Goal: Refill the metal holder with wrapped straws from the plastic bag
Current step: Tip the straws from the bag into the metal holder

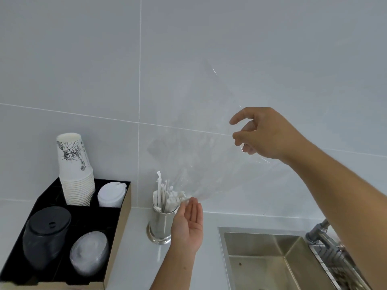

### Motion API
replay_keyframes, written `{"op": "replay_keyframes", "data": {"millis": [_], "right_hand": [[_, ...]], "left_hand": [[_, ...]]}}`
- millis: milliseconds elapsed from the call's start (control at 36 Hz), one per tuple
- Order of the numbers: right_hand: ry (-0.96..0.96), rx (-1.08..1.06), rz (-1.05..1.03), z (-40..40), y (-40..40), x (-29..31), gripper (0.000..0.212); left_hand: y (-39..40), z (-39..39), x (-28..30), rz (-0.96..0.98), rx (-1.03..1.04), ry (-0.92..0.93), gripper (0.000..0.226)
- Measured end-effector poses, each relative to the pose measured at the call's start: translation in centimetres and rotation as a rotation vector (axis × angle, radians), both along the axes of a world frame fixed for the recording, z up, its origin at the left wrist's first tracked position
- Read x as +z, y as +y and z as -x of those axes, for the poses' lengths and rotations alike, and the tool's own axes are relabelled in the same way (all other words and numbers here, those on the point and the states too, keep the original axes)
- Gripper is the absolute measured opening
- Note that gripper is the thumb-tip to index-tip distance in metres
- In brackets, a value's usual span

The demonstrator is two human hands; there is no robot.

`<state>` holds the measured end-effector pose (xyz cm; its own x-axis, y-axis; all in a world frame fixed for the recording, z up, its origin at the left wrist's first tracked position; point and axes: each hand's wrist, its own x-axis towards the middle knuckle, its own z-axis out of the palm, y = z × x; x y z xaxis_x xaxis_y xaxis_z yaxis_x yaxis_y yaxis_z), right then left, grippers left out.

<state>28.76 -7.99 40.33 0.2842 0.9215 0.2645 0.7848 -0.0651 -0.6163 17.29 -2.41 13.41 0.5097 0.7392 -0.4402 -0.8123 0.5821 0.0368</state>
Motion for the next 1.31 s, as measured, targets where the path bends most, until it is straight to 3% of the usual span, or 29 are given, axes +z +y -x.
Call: {"op": "replay_keyframes", "data": {"millis": [722,889,1306], "right_hand": [[0.249,-0.047,-0.156,-8.9,-11.6,-3.0,0.023],[0.39,-0.053,-0.19,-10.1,-12.9,-5.8,0.013],[0.753,-0.107,-0.173,-12.7,-17.2,-15.6,0.016]], "left_hand": [[-4.9,-1.0,-0.7,-0.117,-0.06,0.243,0.008],[-5.4,0.5,-1.5,-0.167,-0.026,0.317,0.012],[-7.7,5.2,-3.8,-0.216,-0.077,0.566,0.007]]}}
